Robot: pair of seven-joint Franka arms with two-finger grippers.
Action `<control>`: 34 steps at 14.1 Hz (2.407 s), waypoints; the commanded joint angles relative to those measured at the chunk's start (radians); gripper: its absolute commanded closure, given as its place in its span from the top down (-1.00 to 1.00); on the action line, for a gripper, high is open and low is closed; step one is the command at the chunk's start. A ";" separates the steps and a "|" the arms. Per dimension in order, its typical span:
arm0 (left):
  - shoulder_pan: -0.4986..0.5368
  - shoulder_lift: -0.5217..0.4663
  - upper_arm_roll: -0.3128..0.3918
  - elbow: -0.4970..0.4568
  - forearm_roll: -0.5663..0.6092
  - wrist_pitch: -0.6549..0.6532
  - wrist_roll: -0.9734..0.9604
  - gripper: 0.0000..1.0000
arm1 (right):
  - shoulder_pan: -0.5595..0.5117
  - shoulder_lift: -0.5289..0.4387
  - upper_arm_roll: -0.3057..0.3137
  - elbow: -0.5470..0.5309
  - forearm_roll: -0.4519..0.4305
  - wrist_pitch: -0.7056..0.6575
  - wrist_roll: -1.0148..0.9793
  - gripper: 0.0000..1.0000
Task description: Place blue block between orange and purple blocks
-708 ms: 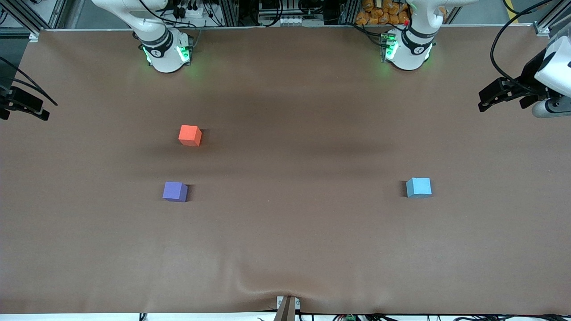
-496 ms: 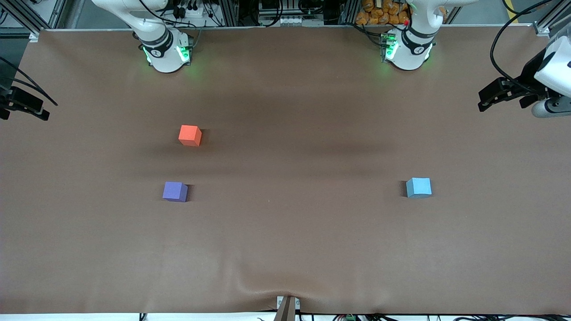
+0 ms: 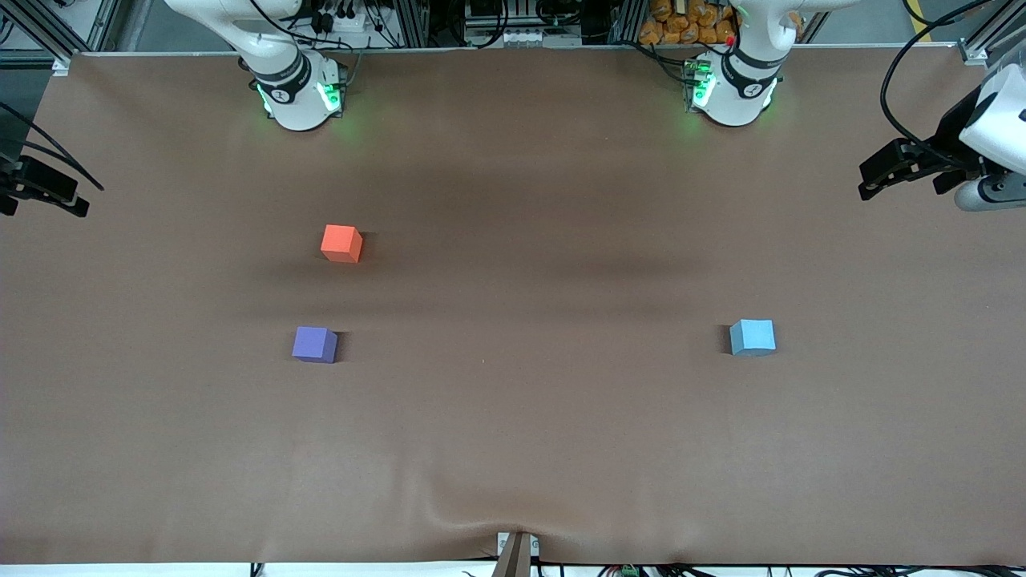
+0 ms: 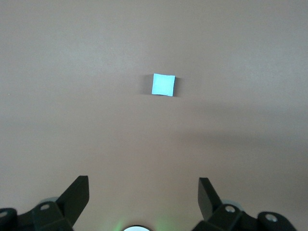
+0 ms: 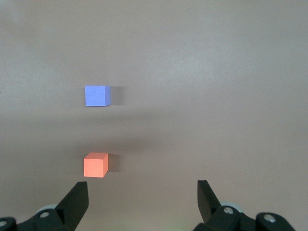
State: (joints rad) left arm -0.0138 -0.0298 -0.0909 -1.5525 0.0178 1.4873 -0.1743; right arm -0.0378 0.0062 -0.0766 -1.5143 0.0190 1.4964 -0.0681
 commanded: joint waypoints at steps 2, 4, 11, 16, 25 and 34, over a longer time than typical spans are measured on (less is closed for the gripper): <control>0.011 0.031 -0.009 0.019 -0.001 -0.005 0.002 1.00 | 0.004 0.008 -0.003 0.019 -0.002 -0.004 0.013 1.00; 0.012 0.031 -0.009 0.017 -0.001 -0.005 0.002 1.00 | 0.004 0.008 -0.003 0.019 -0.004 -0.004 0.013 1.00; 0.012 0.044 -0.009 0.014 -0.001 0.016 0.002 1.00 | 0.002 0.008 -0.003 0.019 -0.004 -0.004 0.013 1.00; 0.012 0.047 -0.009 -0.046 0.001 0.092 0.002 1.00 | 0.001 0.009 -0.003 0.020 -0.002 -0.004 0.013 1.00; 0.014 0.097 -0.009 -0.121 0.001 0.192 0.002 1.00 | 0.001 0.015 -0.002 0.025 0.001 -0.002 0.013 1.00; 0.003 0.249 -0.009 -0.328 0.053 0.583 0.002 1.00 | 0.002 0.032 -0.003 0.037 -0.005 0.007 0.013 1.00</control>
State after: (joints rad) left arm -0.0107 0.1677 -0.0918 -1.8574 0.0330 1.9995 -0.1734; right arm -0.0381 0.0148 -0.0777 -1.5124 0.0190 1.5098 -0.0678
